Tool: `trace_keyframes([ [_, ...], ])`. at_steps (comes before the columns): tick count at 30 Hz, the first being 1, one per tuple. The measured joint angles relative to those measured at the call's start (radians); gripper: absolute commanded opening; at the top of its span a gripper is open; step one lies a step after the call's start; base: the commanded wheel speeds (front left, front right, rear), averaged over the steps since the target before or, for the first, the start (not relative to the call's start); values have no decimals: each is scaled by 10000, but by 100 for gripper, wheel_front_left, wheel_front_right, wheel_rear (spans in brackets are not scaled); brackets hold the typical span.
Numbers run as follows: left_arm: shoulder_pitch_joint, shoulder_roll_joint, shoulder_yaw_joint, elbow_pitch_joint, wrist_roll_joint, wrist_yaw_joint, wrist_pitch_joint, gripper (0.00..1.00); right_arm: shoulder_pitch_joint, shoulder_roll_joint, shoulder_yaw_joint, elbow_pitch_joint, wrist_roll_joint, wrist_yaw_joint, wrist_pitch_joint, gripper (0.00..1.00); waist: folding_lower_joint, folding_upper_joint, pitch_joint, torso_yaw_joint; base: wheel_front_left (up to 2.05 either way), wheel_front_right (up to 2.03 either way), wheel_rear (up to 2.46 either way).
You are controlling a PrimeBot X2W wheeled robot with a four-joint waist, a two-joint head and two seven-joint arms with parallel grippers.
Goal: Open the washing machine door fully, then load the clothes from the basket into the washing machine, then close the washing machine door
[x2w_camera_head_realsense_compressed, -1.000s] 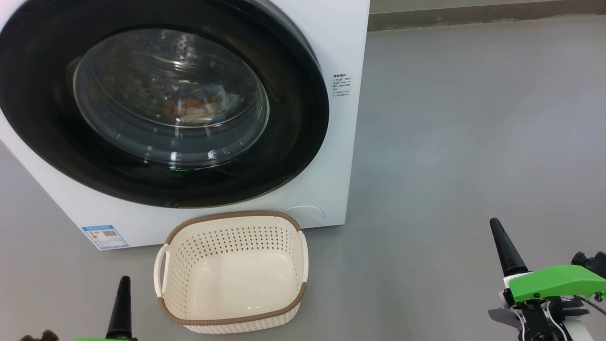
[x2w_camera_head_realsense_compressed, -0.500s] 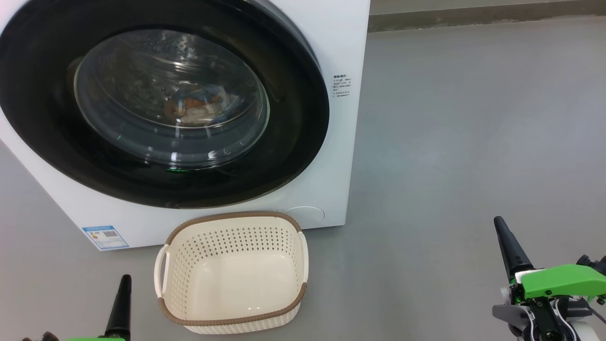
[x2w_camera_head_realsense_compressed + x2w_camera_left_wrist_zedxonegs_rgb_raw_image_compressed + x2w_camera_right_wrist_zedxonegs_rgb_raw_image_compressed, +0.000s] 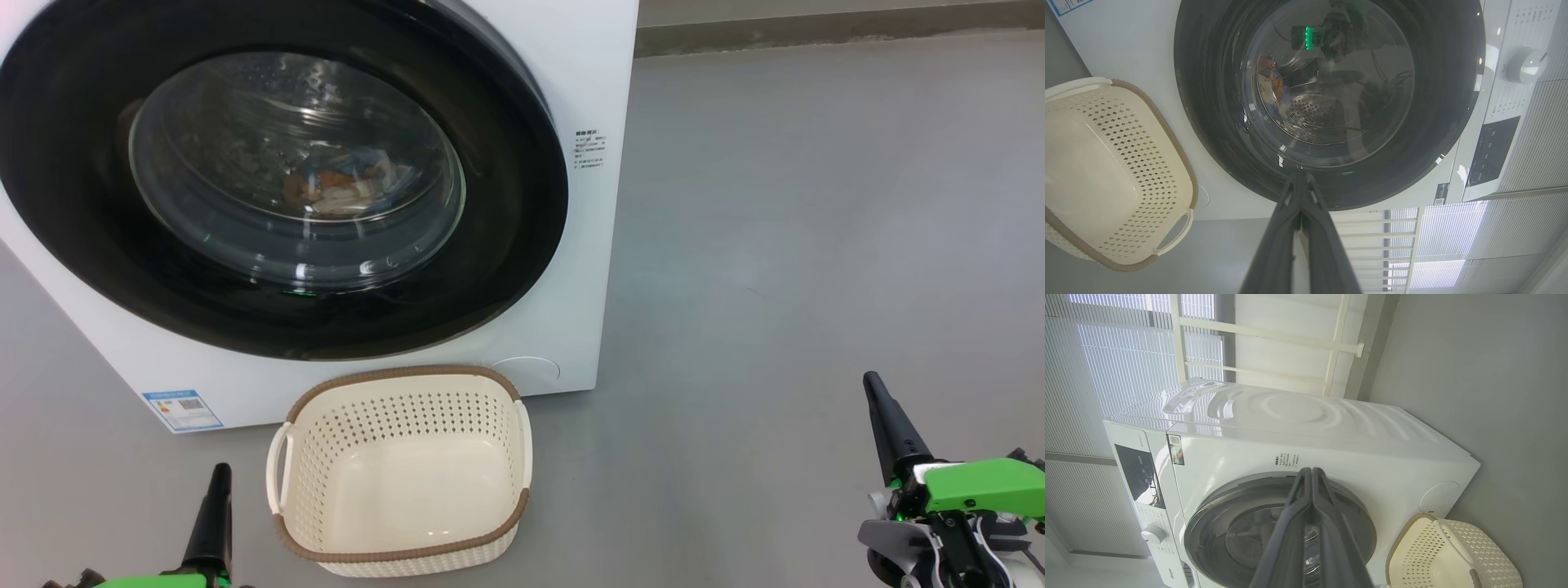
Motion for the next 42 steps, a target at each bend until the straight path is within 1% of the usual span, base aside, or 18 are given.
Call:
trace_keyframes([
  [11, -15, -48, 100, -48, -849, 0, 265, 0, 15, 102, -309, -90, 968, -2, 309, 0, 0, 0, -16, 4, 0, 0, 0],
  [42, -32, -59, 107, -48, -855, 0, 265, 0, 187, 188, -357, -104, 989, -15, 345, 0, 0, 0, -16, 4, 0, 0, 0],
])
